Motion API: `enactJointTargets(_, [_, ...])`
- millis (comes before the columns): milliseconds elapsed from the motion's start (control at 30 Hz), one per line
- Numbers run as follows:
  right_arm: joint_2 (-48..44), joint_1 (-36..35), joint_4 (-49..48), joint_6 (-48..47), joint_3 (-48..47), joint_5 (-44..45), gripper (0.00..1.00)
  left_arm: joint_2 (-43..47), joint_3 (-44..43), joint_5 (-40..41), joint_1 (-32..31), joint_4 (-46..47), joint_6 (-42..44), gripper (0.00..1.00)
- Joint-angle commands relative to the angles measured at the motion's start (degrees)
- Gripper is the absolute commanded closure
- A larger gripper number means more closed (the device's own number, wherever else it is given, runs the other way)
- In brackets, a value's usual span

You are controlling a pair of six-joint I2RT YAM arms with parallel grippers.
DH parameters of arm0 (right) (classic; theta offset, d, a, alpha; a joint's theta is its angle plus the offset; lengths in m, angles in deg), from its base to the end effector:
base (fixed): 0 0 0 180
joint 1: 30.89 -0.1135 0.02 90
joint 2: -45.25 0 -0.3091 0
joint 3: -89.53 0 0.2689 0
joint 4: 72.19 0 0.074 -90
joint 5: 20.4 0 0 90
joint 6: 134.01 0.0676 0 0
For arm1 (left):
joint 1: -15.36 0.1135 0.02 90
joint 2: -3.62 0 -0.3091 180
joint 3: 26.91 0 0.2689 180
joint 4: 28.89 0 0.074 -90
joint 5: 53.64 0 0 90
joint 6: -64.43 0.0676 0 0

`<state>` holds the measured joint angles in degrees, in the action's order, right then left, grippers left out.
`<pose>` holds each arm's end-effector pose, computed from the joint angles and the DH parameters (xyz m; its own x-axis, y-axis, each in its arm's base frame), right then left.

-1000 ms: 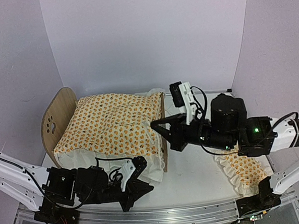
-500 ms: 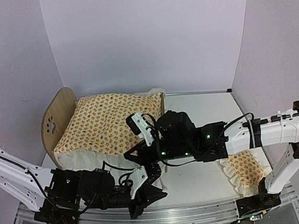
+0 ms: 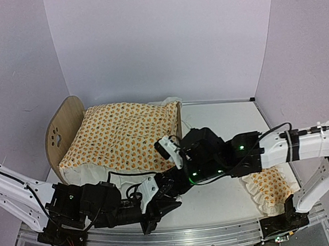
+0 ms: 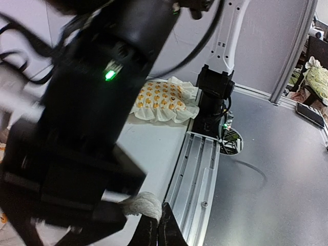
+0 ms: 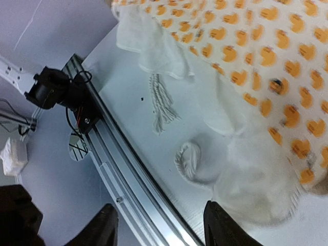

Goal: Set up the pet bed

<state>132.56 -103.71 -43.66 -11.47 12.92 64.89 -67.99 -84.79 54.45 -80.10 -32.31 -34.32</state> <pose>0.1067 0.3639 0.2829 -0.6797 -0.3837 -0.6251 -0.7180 0.5219 0.4604 -0.0092 -0.3164 0.3022 -0.1205 0.2589 -0.9583 0.9674 0.2472 -0.0549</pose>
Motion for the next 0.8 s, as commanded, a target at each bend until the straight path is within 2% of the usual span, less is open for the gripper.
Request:
enactJointTargets(0, [-13.6,0.9,3.0,5.7,6.7,9.0,0.34,2.1,-1.6,6.3,-0.2,2.6,-0.2,1.00])
enactJointTargets(133, [-16.1,1.1,-3.5,10.0,17.4,8.0,0.33,4.1,-0.2,9.9,-0.2,2.7,-1.5,1.00])
enactJointTargets(233, [-16.0,0.6,-24.7,9.6,28.6,2.1,0.33,5.2,0.4,11.3,-0.2,2.7,-2.1,1.00])
enactJointTargets(333, [-12.1,-2.4,-44.8,2.6,35.6,4.2,0.30,5.6,0.2,12.2,-0.2,2.7,-2.5,1.00])
enactJointTargets(467, [-3.4,-6.7,-63.4,-5.5,37.7,17.4,0.27,6.1,0.3,13.0,-0.2,2.7,-2.8,1.00])
enactJointTargets(533, [3.1,-7.1,-71.5,-5.8,38.3,23.3,0.26,6.6,0.6,13.1,-0.2,2.7,-3.0,1.00])
enactJointTargets(600, [9.1,-7.4,-79.0,-7.2,37.7,24.9,0.27,6.8,0.7,13.5,-0.2,2.7,-3.0,1.00])
enactJointTargets(767, [19.1,-7.6,-84.5,-6.6,34.3,29.1,0.30,8.2,1.2,13.9,-0.2,2.6,-3.7,1.00])
